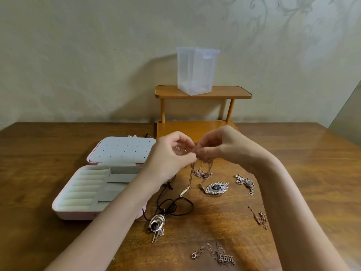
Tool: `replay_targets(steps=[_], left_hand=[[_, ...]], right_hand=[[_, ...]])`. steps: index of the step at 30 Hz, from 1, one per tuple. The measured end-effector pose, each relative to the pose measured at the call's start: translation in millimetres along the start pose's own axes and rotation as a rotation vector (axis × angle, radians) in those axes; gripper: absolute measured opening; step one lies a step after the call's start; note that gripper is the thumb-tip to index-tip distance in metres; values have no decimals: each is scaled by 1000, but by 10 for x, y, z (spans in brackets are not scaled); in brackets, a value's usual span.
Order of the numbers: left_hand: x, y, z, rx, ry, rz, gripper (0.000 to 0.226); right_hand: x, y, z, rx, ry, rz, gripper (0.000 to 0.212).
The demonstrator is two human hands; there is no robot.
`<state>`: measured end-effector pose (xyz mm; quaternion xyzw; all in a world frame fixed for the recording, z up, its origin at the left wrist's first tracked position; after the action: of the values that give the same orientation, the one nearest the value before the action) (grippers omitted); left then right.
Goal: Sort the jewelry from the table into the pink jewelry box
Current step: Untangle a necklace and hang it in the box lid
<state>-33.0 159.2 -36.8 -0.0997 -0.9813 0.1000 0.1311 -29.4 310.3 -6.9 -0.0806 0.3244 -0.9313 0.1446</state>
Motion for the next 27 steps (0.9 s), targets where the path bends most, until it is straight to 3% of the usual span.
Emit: replay_targets(steps=[5, 7, 13, 21, 27], left_hand=[[-56, 47, -35, 265, 165, 79, 22], [-35, 18, -32, 176, 120, 109, 25], [-21, -18, -42, -403, -177, 82, 19], [-28, -24, -39, -315, -47, 36, 19], [-32, -21, -29, -737, -240, 309, 27]], right_hand=[[6, 44, 21, -186, 17, 48, 8], [-13, 28, 20, -100, -9, 76, 8], [-50, -43, -3, 227, -105, 48, 9], [-33, -38, -30, 247, -130, 52, 4], [-56, -25, -69, 400, -166, 152, 3]])
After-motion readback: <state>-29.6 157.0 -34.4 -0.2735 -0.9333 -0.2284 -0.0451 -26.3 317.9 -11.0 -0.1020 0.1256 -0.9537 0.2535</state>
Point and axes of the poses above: each hand's wrist, its own x-axis towards the middle knuckle, its own y-axis out of the palm, z = x × y, the point moved 2 cm from there along x, towards the middle knuckle, and after that the axes turned 5 degrees about -x, right-handed, at the moved point
